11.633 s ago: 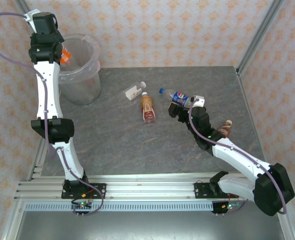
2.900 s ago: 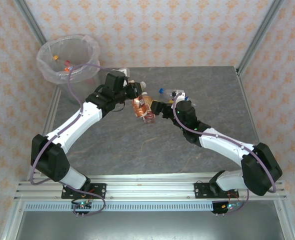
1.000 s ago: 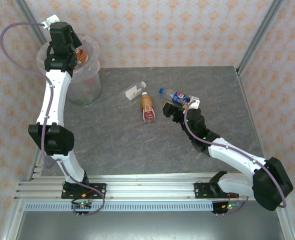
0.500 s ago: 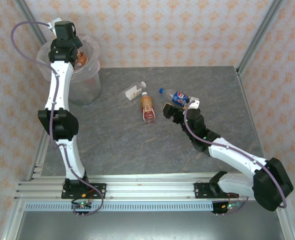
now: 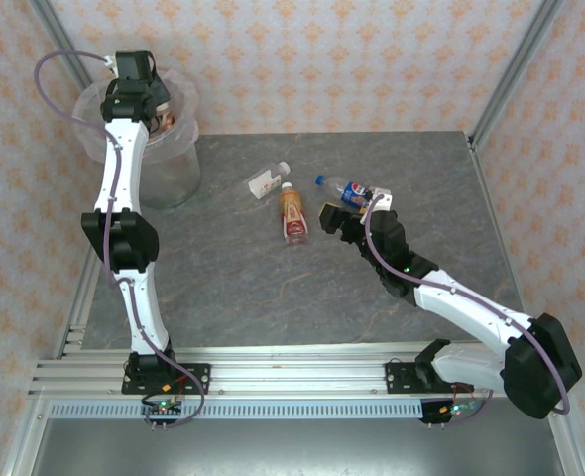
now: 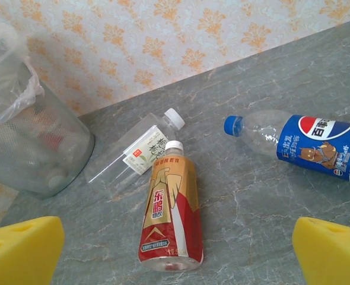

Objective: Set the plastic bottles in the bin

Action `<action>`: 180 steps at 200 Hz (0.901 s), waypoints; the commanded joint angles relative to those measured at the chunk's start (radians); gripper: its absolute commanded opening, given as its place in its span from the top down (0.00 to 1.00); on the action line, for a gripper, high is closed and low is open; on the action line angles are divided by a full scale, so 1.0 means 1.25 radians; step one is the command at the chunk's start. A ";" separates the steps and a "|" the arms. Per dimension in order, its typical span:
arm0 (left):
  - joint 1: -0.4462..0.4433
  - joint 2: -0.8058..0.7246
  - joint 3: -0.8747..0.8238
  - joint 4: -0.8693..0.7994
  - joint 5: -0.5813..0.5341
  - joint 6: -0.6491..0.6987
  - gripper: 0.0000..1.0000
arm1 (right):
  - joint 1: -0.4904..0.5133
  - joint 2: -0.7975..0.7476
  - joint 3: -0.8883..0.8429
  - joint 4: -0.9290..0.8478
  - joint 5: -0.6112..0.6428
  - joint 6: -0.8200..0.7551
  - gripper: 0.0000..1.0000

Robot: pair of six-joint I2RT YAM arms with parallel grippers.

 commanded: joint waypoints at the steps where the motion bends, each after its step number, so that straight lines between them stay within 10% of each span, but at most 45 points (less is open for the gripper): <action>1: 0.007 0.007 0.029 -0.019 0.032 -0.009 0.38 | -0.005 -0.016 0.013 -0.002 0.009 0.001 0.01; 180: -0.069 -0.179 -0.080 0.004 0.116 0.030 0.00 | -0.007 -0.002 -0.025 0.035 0.053 0.046 0.01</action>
